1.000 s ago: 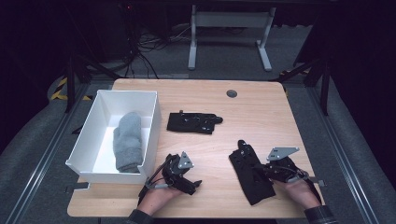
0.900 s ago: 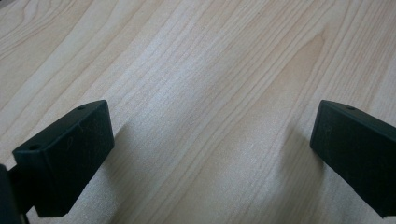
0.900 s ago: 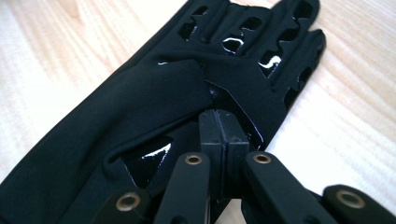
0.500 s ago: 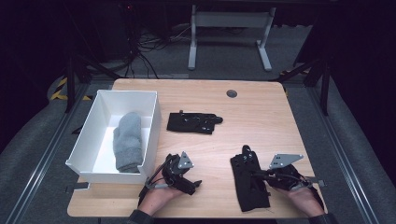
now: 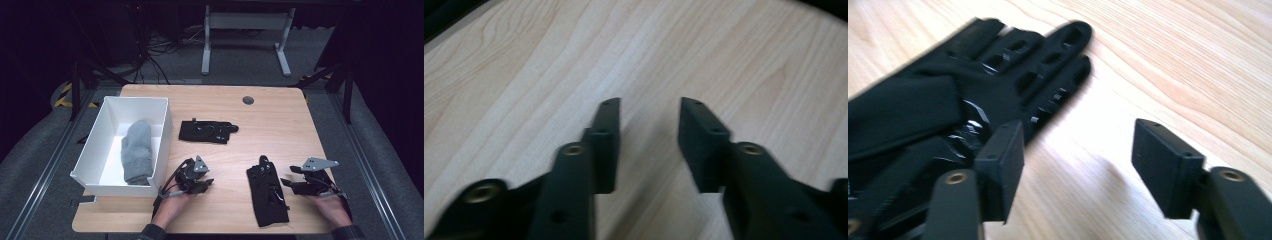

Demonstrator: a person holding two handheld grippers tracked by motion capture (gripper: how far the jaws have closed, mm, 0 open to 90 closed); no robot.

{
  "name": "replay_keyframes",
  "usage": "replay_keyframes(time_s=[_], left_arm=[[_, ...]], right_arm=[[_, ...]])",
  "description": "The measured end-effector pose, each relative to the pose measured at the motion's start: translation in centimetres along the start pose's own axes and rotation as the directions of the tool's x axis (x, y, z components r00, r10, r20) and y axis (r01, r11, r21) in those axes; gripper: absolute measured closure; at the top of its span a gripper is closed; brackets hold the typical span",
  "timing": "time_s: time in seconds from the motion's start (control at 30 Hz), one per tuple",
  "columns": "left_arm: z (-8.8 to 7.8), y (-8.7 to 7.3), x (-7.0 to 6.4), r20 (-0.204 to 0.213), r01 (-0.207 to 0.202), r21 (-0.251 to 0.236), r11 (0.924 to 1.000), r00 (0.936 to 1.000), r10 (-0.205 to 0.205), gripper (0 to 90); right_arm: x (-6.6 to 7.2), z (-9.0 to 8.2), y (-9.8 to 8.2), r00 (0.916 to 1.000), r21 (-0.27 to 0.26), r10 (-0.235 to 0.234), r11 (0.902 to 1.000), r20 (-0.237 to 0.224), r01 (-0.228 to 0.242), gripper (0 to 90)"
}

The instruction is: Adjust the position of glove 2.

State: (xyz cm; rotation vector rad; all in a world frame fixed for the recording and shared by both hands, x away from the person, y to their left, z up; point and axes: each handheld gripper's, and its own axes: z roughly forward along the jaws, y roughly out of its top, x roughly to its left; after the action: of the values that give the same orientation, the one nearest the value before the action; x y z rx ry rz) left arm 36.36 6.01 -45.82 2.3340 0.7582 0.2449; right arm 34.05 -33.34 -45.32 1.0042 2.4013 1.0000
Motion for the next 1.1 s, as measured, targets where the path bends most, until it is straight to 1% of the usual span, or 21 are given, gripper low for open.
replay_keyframes(time_s=[0.03, 0.1, 0.13, 0.2, 0.23, 0.3, 0.33, 0.37, 0.4, 0.43, 0.53, 0.57, 0.6, 0.63, 0.67, 0.73, 0.8, 0.87, 0.97, 1.03, 1.1], left_arm=[[0.2, 0.6, 0.4, 0.015, 0.020, 0.003, 0.9998, 0.9997, -0.020, 80.8], [0.5, 1.3, 0.8, 0.014, 0.026, 0.019, 0.9995, 0.9995, -0.027, 90.0], [0.5, 1.3, 0.8, 0.014, 0.026, 0.019, 0.9995, 0.9995, -0.027, 90.0], [0.9, 2.1, 1.4, 0.006, 0.033, 0.026, 0.9991, 0.9994, -0.033, 90.0], [1.0, 2.4, 1.7, -0.006, 0.028, 0.029, 0.9992, 0.9996, -0.028, 90.0], [1.5, 3.4, 2.5, -0.027, 0.043, 0.011, 0.9990, 0.9987, -0.043, 90.0], [1.5, 3.8, 2.8, -0.028, 0.044, 0.019, 0.9988, 0.9986, -0.044, 90.0], [1.8, 4.1, 3.1, -0.047, 0.050, 0.003, 0.9988, 0.9977, -0.050, 90.0], [2.0, 4.4, 3.4, -0.047, 0.055, 0.001, 0.9985, 0.9974, -0.054, 90.0], [2.3, 4.9, 3.9, -0.061, 0.055, -0.002, 0.9985, 0.9966, -0.055, 90.0], [3.1, 6.0, 4.8, -0.077, 0.044, -0.002, 0.9990, 0.9961, -0.044, 90.0], [3.3, 6.5, 5.2, -0.074, 0.045, 0.005, 0.9990, 0.9963, -0.044, 90.0], [3.6, 7.0, 5.5, -0.077, 0.048, -0.004, 0.9988, 0.9959, -0.048, 90.0], [3.6, 7.0, 5.5, -0.077, 0.048, -0.004, 0.9988, 0.9959, -0.048, 90.0], [4.0, 7.7, 6.0, -0.083, 0.047, -0.006, 0.9989, 0.9954, -0.048, 90.0], [4.4, 8.4, 6.4, -0.086, 0.045, -0.001, 0.9990, 0.9952, -0.045, 90.0], [5.0, 9.3, 6.9, -0.104, 0.035, -0.001, 0.9994, 0.9940, -0.035, 90.0], [5.2, 9.6, 7.1, -0.099, 0.038, -0.004, 0.9993, 0.9943, -0.038, 90.0], [6.1, 10.3, 7.9, -0.108, 0.031, 0.016, 0.9994, 0.9937, -0.030, 90.0], [6.6, 10.4, 8.2, -0.103, 0.034, 0.035, 0.9988, 0.9942, -0.030, 90.0], [6.9, 10.3, 8.4, -0.099, 0.046, 0.031, 0.9985, 0.9942, -0.043, 90.0]], right_arm=[[-0.3, 0.1, -0.2, 0.9999, -0.005, 0.009, 0.9999, 0.011, -0.009, 32.9], [-0.6, 0.1, -0.3, 0.9998, -0.017, 0.017, 0.9997, 0.011, -0.017, 30.7], [-0.6, 0.1, -0.3, 0.9998, -0.017, 0.017, 0.9997, 0.011, -0.017, 30.7], [-1.0, 0.1, -0.5, 0.9994, -0.023, 0.032, 0.9993, 0.016, -0.031, 29.1], [-1.1, 0.2, -0.6, 0.9992, -0.025, 0.035, 0.9991, 0.020, -0.035, 28.6], [-1.4, 0.3, -0.8, 0.9978, -0.028, 0.055, 0.9981, 0.038, -0.054, 28.6], [-1.5, 0.3, -0.8, 0.9977, -0.029, 0.057, 0.9980, 0.038, -0.056, 28.6], [-1.5, 0.3, -0.9, 0.9976, -0.029, 0.058, 0.9980, 0.037, -0.057, 28.5], [-1.5, 0.3, -0.9, 0.9973, -0.028, 0.061, 0.9978, 0.041, -0.060, 28.0], [-1.6, 0.4, -1.0, 0.9971, -0.029, 0.064, 0.9976, 0.041, -0.063, 27.5], [-1.5, 0.7, -1.0, 0.9974, -0.023, 0.054, 0.9983, 0.048, -0.053, 25.7], [-1.4, 0.8, -1.0, 0.9974, -0.021, 0.052, 0.9985, 0.050, -0.051, 24.7], [-1.4, 0.9, -1.1, 0.9976, -0.018, 0.053, 0.9985, 0.043, -0.052, 22.8], [-1.5, 1.0, -1.2, 0.9975, -0.023, 0.061, 0.9979, 0.035, -0.060, 20.8], [-1.5, 1.1, -1.2, 0.9974, -0.023, 0.061, 0.9979, 0.037, -0.060, 20.1], [-1.5, 1.1, -1.2, 0.9973, -0.022, 0.063, 0.9978, 0.037, -0.062, 19.5], [-1.5, 1.1, -1.1, 0.9976, -0.022, 0.061, 0.9980, 0.032, -0.060, 18.1], [-1.5, 1.1, -1.1, 0.9978, -0.020, 0.060, 0.9980, 0.030, -0.059, 17.6], [-1.5, 1.2, -1.1, 0.9978, -0.018, 0.058, 0.9982, 0.030, -0.058, 17.3], [-1.5, 1.2, -1.1, 0.9979, -0.018, 0.058, 0.9982, 0.030, -0.058, 17.2], [-1.5, 1.2, -1.1, 0.9979, -0.018, 0.058, 0.9982, 0.029, -0.057, 17.0]])
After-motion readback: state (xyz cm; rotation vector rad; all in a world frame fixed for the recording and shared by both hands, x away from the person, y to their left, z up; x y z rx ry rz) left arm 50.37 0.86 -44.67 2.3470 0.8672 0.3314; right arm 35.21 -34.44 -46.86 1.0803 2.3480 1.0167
